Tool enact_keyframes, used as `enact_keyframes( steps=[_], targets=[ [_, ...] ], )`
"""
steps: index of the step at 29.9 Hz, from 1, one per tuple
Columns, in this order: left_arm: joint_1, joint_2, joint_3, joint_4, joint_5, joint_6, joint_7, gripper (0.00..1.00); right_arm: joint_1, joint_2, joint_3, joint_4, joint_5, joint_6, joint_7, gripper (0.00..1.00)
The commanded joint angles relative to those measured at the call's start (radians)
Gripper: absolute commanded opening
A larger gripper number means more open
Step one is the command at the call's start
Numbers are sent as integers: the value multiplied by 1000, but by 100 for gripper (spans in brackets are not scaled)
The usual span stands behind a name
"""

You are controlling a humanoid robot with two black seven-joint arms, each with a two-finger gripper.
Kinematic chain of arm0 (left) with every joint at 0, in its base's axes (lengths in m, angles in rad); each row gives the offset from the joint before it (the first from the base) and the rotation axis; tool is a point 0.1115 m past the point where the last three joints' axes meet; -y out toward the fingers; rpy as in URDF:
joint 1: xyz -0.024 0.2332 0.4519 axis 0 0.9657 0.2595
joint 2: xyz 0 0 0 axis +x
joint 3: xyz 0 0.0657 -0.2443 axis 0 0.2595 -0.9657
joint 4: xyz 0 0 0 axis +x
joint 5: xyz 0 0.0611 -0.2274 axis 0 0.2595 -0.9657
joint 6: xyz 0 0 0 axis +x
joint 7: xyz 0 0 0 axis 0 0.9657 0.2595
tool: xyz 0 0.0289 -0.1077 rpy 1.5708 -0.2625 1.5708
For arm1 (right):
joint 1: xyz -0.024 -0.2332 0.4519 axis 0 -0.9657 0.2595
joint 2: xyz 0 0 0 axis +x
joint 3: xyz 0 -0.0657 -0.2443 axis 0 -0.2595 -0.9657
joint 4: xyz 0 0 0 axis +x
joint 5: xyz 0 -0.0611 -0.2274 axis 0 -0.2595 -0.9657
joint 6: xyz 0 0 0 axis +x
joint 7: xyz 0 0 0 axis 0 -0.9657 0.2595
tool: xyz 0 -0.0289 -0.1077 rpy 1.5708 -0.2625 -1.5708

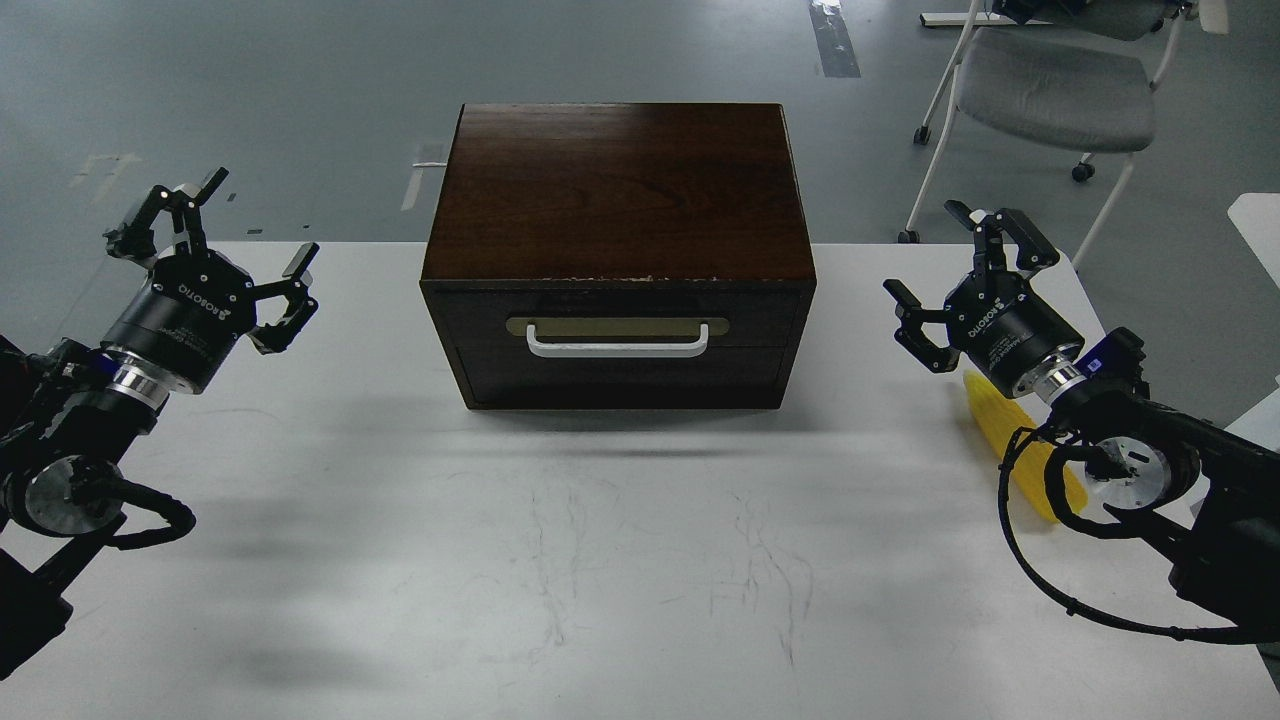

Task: Put corn in drawer with both arms
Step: 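Raise the left gripper and move it over the wooden box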

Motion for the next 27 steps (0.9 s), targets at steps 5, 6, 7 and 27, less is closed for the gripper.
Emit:
enact_keyframes(
  steps=[5,6,7,27],
  targets=[
    [0,-21,-1,16,5,0,0,98,-7,-4,0,0,0,0,0,100],
    [0,-21,-1,16,7,0,2,98,-7,-6,0,0,-2,-1,0,100],
    [0,-15,0,21,7,0,2,98,-7,-4,0,0,-2,-4,0,100],
    [-81,54,14,217,-1,0,31,98,13,-15,-17,-32,-11,-1,0,100]
  ],
)
